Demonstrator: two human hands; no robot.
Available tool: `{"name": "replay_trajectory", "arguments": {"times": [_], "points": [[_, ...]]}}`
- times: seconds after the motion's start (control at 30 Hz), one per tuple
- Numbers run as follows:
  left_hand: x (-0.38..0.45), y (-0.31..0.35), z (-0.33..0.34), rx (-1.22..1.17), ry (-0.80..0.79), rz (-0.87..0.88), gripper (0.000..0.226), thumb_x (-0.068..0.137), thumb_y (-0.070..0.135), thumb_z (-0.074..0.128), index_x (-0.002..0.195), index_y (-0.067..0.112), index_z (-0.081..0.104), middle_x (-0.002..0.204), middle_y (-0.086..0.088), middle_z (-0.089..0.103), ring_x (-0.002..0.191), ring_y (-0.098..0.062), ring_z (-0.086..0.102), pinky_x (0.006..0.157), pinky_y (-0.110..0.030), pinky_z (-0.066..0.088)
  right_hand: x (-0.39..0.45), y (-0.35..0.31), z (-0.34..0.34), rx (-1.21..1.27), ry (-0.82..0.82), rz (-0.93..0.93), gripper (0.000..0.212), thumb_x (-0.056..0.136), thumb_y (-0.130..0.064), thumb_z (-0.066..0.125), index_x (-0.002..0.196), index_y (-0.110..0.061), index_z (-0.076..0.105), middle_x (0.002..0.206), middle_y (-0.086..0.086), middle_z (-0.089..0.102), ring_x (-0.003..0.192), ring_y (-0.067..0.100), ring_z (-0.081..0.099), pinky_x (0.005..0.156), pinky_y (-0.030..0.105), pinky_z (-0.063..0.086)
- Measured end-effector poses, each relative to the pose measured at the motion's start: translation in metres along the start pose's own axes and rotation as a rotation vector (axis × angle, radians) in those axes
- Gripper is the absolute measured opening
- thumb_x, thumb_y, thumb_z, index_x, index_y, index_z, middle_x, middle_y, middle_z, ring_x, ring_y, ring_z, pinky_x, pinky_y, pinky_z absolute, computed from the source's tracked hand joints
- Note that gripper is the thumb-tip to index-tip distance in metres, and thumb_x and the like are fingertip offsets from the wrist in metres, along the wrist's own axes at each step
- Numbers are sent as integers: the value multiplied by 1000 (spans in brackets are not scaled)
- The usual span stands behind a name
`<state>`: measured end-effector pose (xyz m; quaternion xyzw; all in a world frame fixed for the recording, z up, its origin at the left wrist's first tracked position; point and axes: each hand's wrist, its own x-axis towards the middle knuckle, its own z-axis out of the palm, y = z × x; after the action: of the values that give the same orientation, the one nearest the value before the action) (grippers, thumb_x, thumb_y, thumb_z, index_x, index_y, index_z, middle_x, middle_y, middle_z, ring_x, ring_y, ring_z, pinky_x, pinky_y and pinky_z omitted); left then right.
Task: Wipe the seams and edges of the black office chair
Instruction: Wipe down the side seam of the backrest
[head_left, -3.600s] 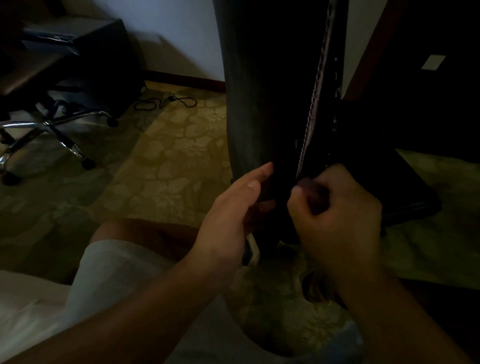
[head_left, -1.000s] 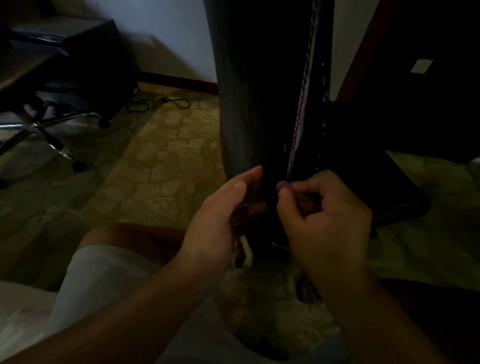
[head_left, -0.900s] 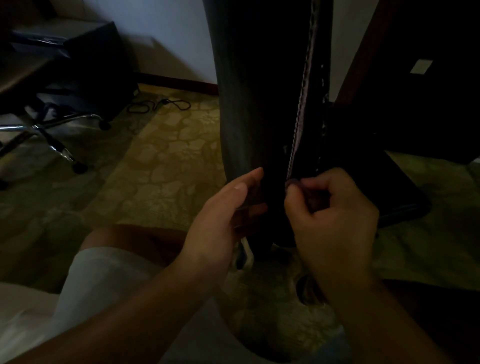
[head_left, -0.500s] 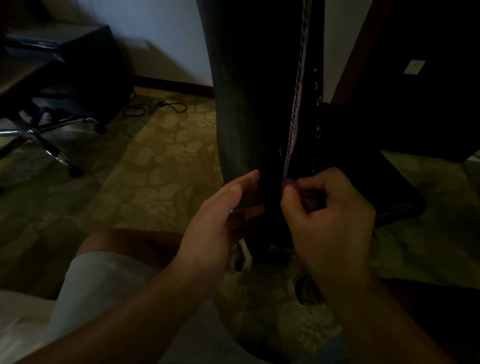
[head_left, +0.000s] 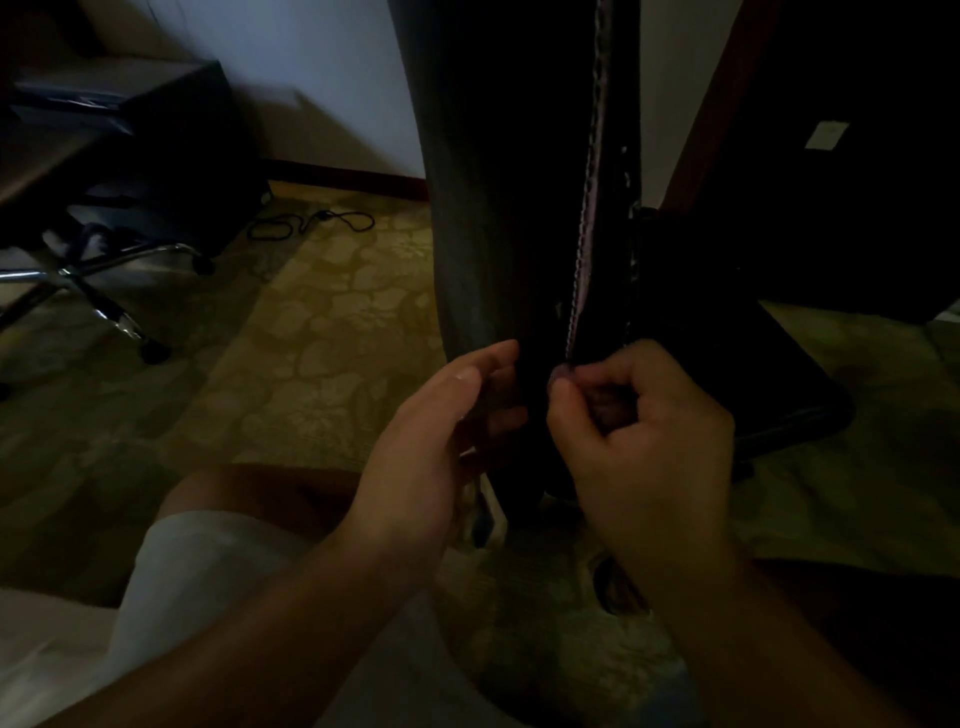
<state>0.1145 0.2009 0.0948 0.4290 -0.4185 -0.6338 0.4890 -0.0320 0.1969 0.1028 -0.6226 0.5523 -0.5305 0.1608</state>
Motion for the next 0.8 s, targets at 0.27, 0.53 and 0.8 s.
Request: {"name": "replay_trajectory", "arguments": {"times": [0.27, 0.53, 0.8], "points": [[6, 3, -1, 24, 41, 13, 49, 87, 44, 45, 125, 22, 68, 123, -3, 71, 116, -28, 66, 103, -52, 49, 0, -4, 1, 12, 47, 45, 15, 85, -26, 72, 81, -30, 58, 68, -17, 61, 70, -5, 63, 54, 6, 46], [9, 7, -5, 43, 21, 12, 45, 86, 46, 46, 119, 26, 71, 119, -2, 70, 104, -20, 69, 87, -40, 50, -1, -5, 1, -42, 39, -7, 9, 86, -30, 68, 84, -27, 59, 70, -17, 59, 70, -1, 62, 55, 5, 44], [7, 17, -4, 33, 36, 117, 37, 86, 42, 44, 104, 37, 76, 114, 5, 73, 109, -21, 68, 90, -43, 47, 9, -3, -5, -43, 27, 18, 11, 84, -31, 68, 83, -30, 57, 70, -21, 58, 73, -7, 61, 58, 4, 44]]}}
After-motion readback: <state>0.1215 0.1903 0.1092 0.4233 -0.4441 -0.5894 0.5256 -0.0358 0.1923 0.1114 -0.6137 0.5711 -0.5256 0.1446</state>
